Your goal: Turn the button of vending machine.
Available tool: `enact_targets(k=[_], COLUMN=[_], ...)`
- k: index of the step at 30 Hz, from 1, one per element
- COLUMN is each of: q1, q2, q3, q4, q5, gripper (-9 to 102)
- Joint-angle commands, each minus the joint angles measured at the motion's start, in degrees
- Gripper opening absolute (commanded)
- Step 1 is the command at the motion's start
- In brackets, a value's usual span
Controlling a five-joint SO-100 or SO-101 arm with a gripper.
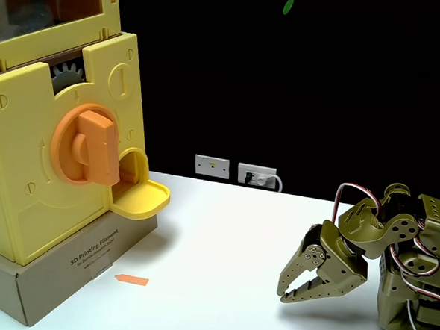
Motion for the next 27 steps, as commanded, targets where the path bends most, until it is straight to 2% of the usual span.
enact_targets(k=[1, 17, 21, 27], q1=[0.09, 0.18, -0.88, -1.41], q2=[8.17, 8.0, 4.13, -8.35], q3=[2.37, 1.67, -5.89, -27.6], q4=[0.44, -0.35, -2.99, -3.6], q5=[-6.06, -8.35, -12.22, -16.79], gripper=[0, 1, 1, 1])
